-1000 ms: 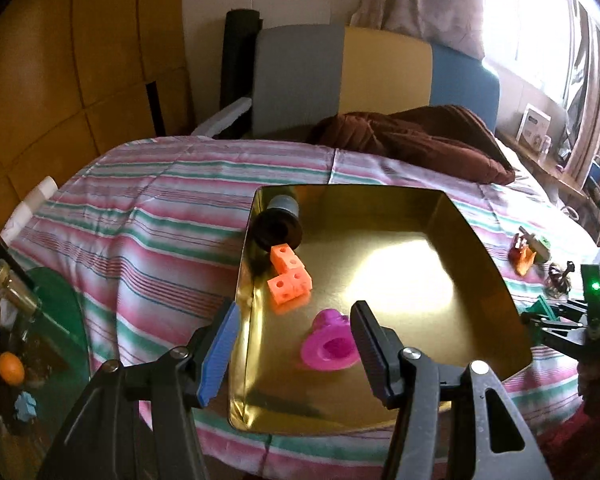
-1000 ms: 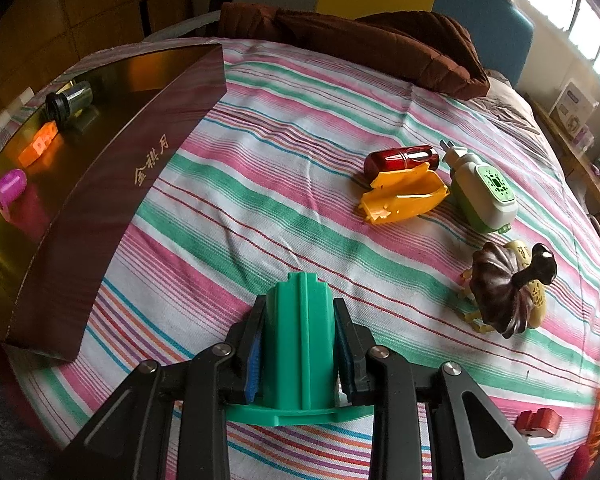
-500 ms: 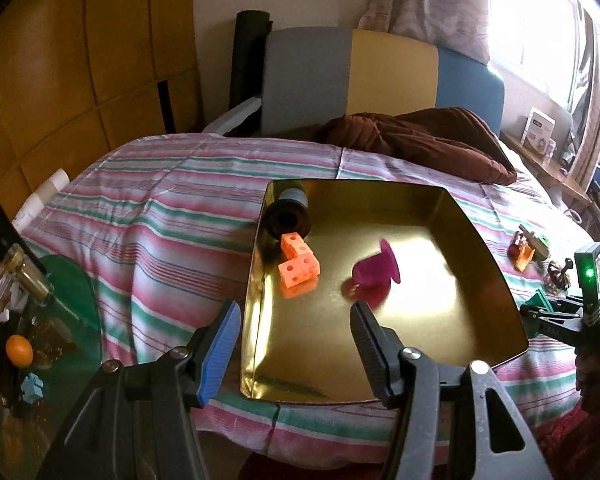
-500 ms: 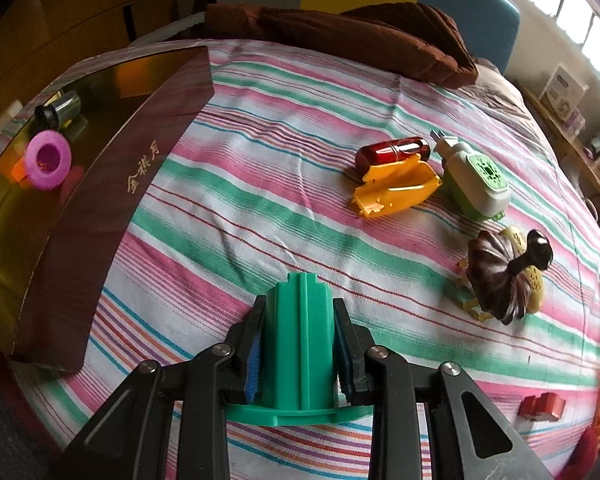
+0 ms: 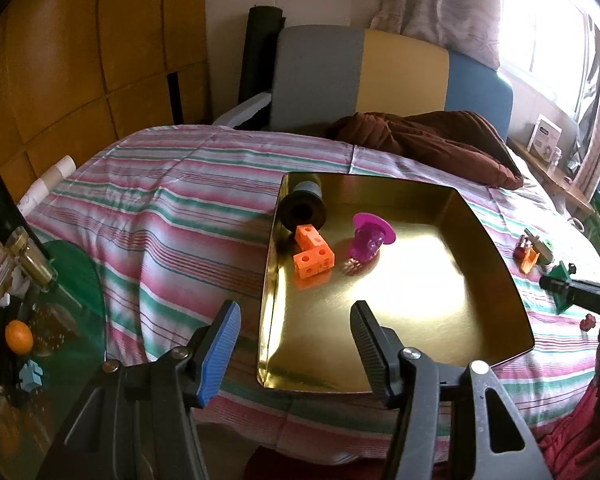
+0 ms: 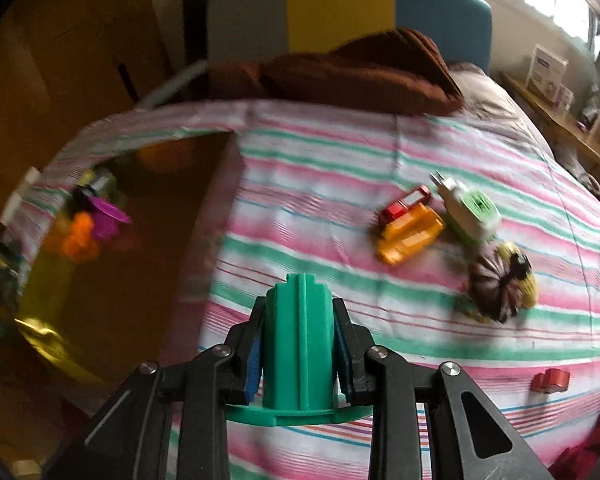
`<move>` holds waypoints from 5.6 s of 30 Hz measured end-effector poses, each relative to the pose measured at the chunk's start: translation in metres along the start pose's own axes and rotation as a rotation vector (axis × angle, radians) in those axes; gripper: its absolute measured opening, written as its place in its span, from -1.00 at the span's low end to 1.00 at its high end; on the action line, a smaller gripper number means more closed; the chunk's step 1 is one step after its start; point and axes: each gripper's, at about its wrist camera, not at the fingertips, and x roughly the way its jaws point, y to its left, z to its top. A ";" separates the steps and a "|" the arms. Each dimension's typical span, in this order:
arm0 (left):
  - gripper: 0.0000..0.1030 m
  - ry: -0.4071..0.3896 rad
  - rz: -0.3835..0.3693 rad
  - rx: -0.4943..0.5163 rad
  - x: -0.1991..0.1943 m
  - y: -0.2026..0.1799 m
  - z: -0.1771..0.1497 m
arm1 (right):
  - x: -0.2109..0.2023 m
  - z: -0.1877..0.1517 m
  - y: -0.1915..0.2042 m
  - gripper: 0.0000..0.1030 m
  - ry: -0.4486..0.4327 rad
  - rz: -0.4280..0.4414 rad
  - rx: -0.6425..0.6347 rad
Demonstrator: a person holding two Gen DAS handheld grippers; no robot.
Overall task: Organize rigid objects
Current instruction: 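Carry the green plastic piece into the gold tray with the right tool and release, then move both tools back toward the remaining toys on the bedspread, then grasp the yellow plastic scoop with the left tool while the right tool grasps the red block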
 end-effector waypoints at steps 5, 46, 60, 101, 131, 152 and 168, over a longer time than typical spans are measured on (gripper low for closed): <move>0.12 -0.010 0.007 -0.003 -0.003 0.001 0.000 | -0.010 0.011 0.043 -0.42 -0.038 0.121 -0.025; 0.12 -0.022 0.095 -0.099 -0.007 0.050 -0.005 | 0.077 0.009 0.245 -0.15 0.237 0.479 -0.053; 0.12 -0.033 0.047 -0.023 -0.013 0.017 -0.003 | 0.018 0.007 0.189 0.11 -0.007 0.247 -0.160; 0.12 0.032 -0.282 0.364 -0.005 -0.199 0.017 | -0.045 -0.047 -0.243 0.41 -0.081 -0.302 0.743; -0.07 0.318 -0.417 0.466 0.131 -0.366 0.038 | -0.037 -0.048 -0.247 0.50 -0.100 -0.210 0.772; -0.54 0.372 -0.482 0.469 0.134 -0.370 -0.015 | -0.039 -0.052 -0.254 0.52 -0.120 -0.175 0.817; 0.12 0.281 -0.547 0.472 0.106 -0.360 -0.007 | -0.052 -0.078 -0.280 0.56 -0.189 -0.134 1.039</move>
